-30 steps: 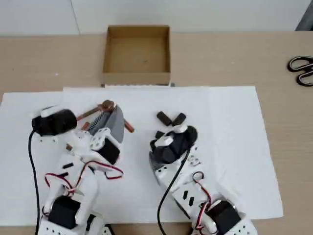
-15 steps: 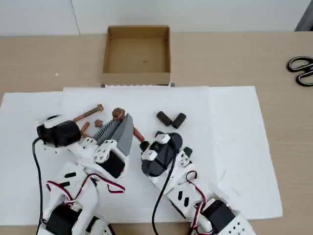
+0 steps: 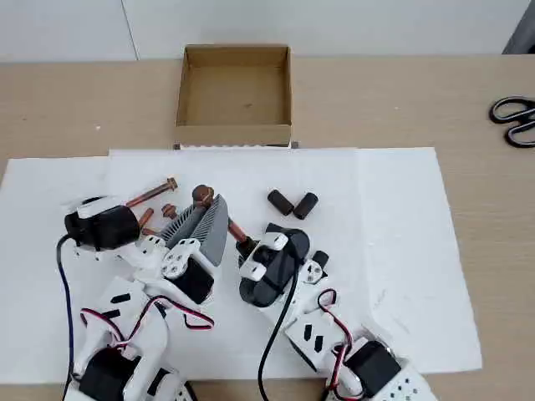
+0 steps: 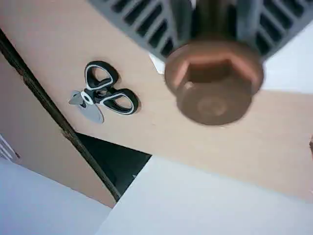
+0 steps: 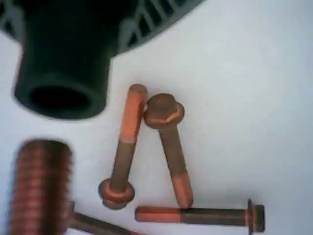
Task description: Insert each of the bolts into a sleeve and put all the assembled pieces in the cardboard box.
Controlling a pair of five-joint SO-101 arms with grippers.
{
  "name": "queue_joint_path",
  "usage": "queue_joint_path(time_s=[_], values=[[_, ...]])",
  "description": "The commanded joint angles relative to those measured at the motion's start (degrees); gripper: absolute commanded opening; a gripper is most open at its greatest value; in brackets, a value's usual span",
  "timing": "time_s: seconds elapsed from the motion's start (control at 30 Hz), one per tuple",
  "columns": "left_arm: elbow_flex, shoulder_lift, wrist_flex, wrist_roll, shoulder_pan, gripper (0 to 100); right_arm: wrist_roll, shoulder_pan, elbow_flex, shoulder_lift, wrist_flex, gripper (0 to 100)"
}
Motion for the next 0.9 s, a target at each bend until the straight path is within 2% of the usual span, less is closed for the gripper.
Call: queue_joint_path(time_s=[0.0, 0.67, 0.87], values=[[-0.3, -0.4, -0.2, -1.0, 0.2, 1, 1.4, -0.3, -3.6, -0.7, -1.7, 0.3], [3.4, -0.6, -0.2, -1.0, 0.5, 1, 1.5, -0.5, -4.0, -0.7, -5.7, 0.3], [5.1, -0.6, 4.0, -2.1, 7.2, 1, 2.2, -0.5, -5.3, -0.7, -5.7, 0.3]])
